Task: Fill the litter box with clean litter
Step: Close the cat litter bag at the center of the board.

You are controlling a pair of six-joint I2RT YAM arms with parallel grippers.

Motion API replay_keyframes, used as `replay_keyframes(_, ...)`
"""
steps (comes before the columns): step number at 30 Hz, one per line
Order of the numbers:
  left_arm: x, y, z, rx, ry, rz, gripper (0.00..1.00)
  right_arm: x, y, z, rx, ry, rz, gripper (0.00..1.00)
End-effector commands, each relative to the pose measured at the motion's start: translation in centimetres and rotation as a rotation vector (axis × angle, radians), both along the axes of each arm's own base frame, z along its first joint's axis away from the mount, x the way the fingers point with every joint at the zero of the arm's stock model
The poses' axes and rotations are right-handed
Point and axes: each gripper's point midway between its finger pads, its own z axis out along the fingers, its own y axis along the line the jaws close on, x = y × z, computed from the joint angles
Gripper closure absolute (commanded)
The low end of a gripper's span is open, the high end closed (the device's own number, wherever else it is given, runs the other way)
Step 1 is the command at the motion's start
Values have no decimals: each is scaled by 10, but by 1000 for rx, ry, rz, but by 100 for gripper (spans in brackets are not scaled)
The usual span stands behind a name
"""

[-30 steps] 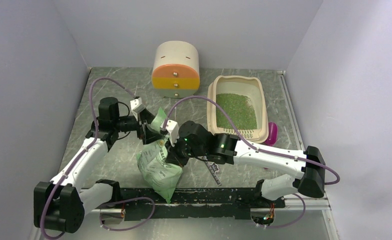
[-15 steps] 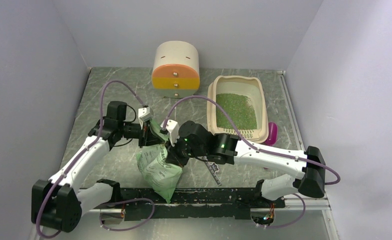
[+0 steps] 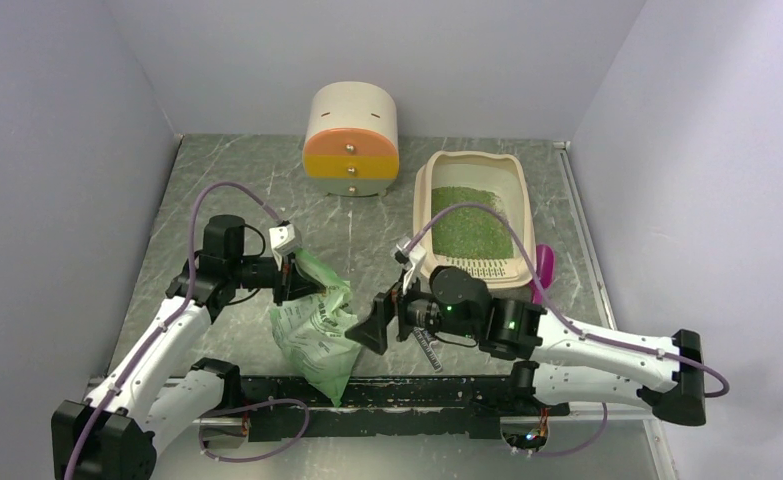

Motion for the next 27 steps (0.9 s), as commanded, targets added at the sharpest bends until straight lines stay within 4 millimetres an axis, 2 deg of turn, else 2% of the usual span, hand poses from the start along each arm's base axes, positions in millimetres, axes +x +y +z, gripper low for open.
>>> replay_keyframes(1, -4, -4, 17, -36, -38, -16, 95, -11, 9, -22, 57, 96, 4, 0)
replay_keyframes(6, -3, -3, 17, -31, -44, -4, 95, -5, 35, -41, 112, 32, -14, 0)
replay_keyframes(9, -3, -3, 17, -28, -43, -6, 95, 11, 47, -61, 117, -2, -82, 0)
replay_keyframes(13, -3, -2, 17, -27, -46, 2, 95, 21, 63, -84, 89, -14, -109, 2)
replay_keyframes(14, -2, -2, 17, -26, -45, 4, 95, 22, 64, -88, 83, -3, -119, 10)
replay_keyframes(15, -2, -2, 17, -24, -45, 7, 95, 23, 64, -94, 70, 7, -128, 24)
replay_keyframes(17, -1, -2, 17, -23, -44, 11, 95, 21, 65, -97, 66, -8, -109, 57)
replay_keyframes(18, -1, -1, 17, -22, -45, 13, 95, 21, 65, -96, 65, -22, -97, 79)
replay_keyframes(19, 0, -1, 17, -20, -46, 17, 95, 22, 64, -94, 60, -40, -95, 95)
replay_keyframes(20, 0, -1, 17, -18, -45, 20, 95, 23, 63, -92, 53, -54, -100, 100)
replay_keyframes(24, 4, 0, 21, -18, -64, 34, 95, 27, 62, -73, -2, -156, -71, 100)
replay_keyframes(27, 8, -5, 37, -77, -99, 42, 95, 36, 60, -50, -39, -269, -65, 100)
